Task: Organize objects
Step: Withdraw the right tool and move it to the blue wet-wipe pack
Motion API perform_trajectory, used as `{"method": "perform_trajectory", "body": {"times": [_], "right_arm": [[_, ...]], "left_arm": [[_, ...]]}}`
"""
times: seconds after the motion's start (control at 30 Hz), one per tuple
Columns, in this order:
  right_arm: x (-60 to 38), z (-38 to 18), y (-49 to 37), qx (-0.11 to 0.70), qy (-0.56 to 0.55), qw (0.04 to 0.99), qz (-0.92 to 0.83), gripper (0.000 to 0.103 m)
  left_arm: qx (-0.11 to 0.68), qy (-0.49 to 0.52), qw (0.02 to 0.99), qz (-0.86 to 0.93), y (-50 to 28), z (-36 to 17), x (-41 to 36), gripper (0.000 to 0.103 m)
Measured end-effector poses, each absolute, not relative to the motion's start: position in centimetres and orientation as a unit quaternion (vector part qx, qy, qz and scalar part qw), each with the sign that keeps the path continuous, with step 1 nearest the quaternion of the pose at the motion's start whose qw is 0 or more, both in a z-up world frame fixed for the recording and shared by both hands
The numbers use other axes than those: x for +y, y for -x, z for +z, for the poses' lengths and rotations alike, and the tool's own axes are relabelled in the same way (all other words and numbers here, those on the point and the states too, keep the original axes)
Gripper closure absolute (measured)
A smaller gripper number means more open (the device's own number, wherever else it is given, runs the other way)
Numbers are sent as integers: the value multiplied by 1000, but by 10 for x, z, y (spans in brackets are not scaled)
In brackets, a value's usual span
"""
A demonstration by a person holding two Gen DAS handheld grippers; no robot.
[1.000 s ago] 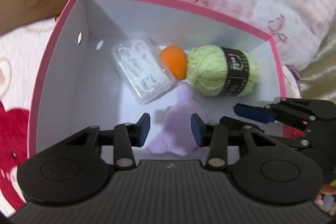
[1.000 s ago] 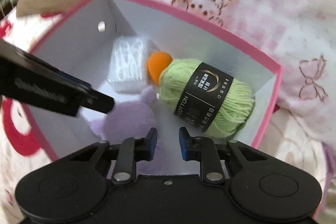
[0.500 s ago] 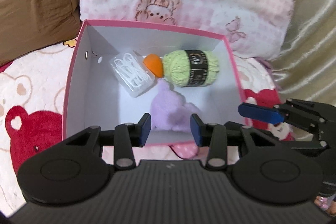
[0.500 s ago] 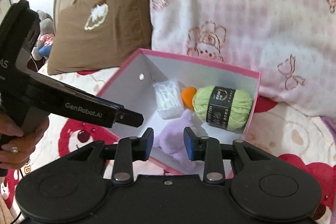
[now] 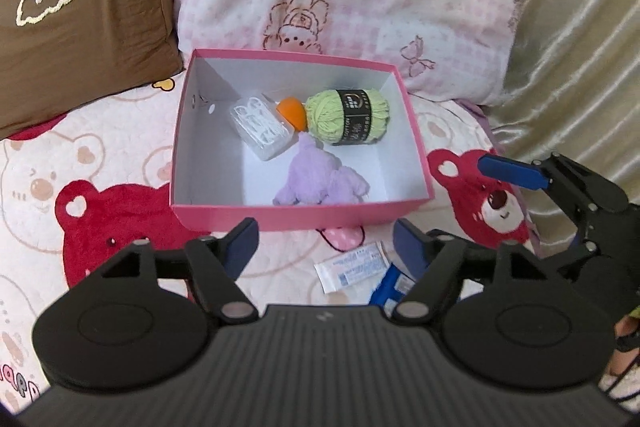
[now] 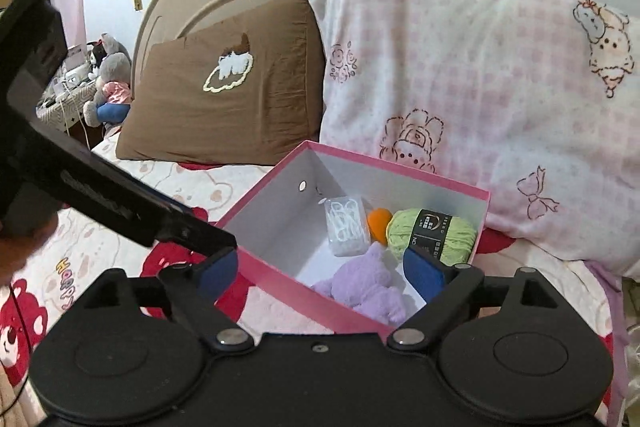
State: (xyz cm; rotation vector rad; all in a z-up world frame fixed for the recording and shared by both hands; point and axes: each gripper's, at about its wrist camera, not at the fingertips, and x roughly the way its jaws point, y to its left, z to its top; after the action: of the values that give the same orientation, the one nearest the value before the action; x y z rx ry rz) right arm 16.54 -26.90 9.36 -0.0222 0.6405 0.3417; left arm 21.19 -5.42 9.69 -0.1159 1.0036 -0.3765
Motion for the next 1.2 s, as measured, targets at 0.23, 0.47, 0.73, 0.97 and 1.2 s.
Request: {"method": "perform_trajectory", "body": {"times": [0.23,0.47,0.73,0.97,1.2], "right_arm": [[-270,98,-132,312,4,936,164,10],[-276,97,-97,312,11,937,159,10],[-280,103,-67,316,22,932,175,10],[-282,65,-38,340,8,926,161,10],[-292,7,-17,365,-18,923,123,10]], "left_arm": [[478,49,856,-193,-187,107,-48,12],[481,42,851,-206,-170,104,-55,10],[480,31,846,-229,-148,107,-65,8],[478,-9,843,-246,-125,78,-82,8],[478,-28,842,-250,-109,30,-104,9]]}}
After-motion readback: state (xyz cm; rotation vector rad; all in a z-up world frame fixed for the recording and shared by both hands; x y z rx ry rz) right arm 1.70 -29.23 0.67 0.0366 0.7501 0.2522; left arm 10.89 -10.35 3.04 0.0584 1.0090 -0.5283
